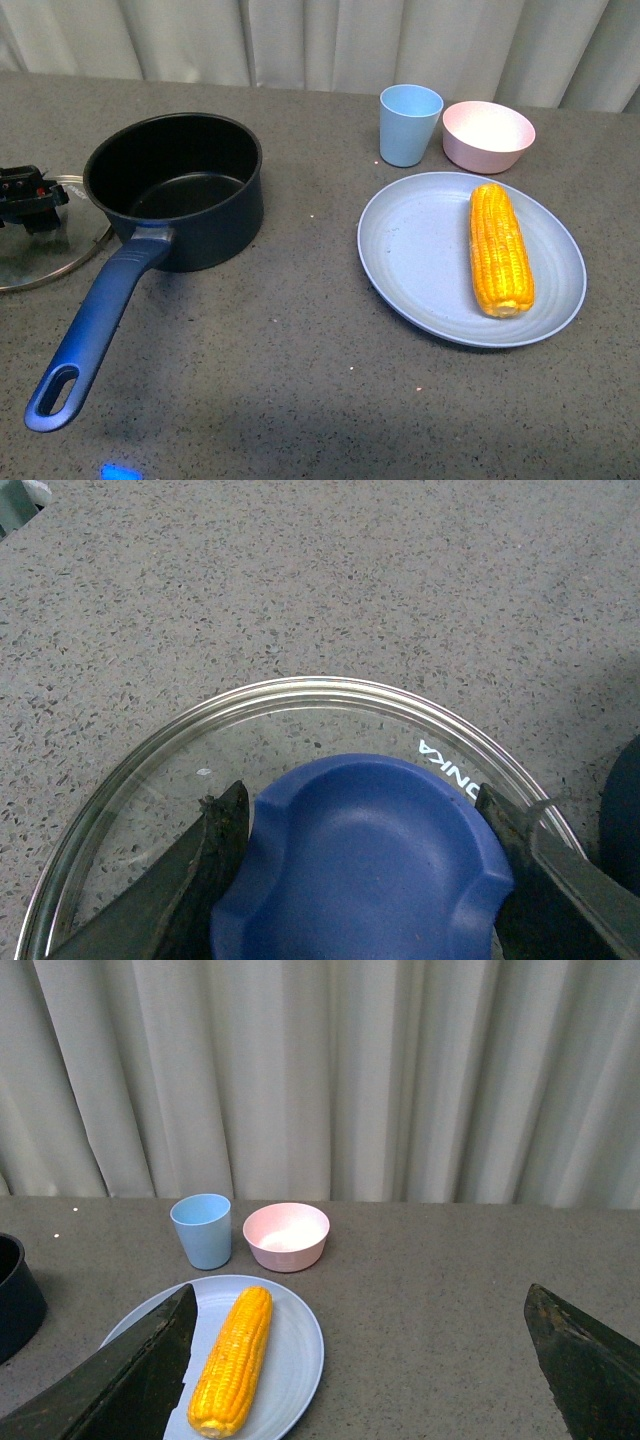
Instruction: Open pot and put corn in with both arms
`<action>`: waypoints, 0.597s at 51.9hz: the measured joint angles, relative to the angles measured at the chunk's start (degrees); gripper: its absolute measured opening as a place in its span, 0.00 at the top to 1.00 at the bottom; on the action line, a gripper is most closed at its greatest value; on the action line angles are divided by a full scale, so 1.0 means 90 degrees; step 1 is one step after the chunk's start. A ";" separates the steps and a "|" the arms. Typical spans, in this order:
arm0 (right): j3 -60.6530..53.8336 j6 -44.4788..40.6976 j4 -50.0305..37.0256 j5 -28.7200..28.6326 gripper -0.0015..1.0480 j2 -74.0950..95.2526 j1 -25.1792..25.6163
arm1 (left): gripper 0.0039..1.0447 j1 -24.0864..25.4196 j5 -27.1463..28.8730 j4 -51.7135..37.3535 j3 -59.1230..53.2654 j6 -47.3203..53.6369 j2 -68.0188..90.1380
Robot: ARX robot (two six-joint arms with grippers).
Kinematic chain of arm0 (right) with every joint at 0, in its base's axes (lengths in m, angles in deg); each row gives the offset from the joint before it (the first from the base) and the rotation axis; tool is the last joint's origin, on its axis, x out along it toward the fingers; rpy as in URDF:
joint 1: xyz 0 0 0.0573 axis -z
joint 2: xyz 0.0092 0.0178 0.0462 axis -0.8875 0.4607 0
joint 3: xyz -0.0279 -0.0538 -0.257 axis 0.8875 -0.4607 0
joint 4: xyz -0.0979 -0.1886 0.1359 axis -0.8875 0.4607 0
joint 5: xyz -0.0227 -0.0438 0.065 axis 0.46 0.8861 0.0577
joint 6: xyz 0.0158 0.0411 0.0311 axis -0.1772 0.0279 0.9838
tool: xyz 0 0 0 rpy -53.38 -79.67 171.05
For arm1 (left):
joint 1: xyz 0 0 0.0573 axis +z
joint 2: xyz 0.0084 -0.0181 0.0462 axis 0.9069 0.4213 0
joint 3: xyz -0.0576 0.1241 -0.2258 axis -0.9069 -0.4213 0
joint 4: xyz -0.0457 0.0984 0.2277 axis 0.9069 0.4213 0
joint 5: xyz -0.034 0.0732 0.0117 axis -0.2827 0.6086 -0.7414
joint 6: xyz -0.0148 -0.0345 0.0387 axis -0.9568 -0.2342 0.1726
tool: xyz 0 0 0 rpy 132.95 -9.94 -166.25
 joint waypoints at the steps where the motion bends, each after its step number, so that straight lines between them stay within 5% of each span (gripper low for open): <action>1: -0.0002 0.0000 0.0000 0.0000 0.09 0.0000 0.0000 | 0.42 0.0000 0.0000 0.0022 0.0005 0.0029 0.0010; 12: -0.0002 0.0000 0.0000 0.0000 0.09 0.0000 0.0000 | 0.42 0.0002 -0.0002 0.0129 0.0056 0.0041 0.0005; 25: -0.0002 0.0000 0.0000 -0.0002 0.09 0.0000 0.0000 | 0.05 0.0005 0.0066 0.0296 -0.0185 0.0039 -0.0648; 31: 0.0000 0.0000 0.0000 0.0000 0.09 0.0000 0.0000 | 0.06 0.0007 0.0068 0.0593 -0.0665 0.0039 -0.1571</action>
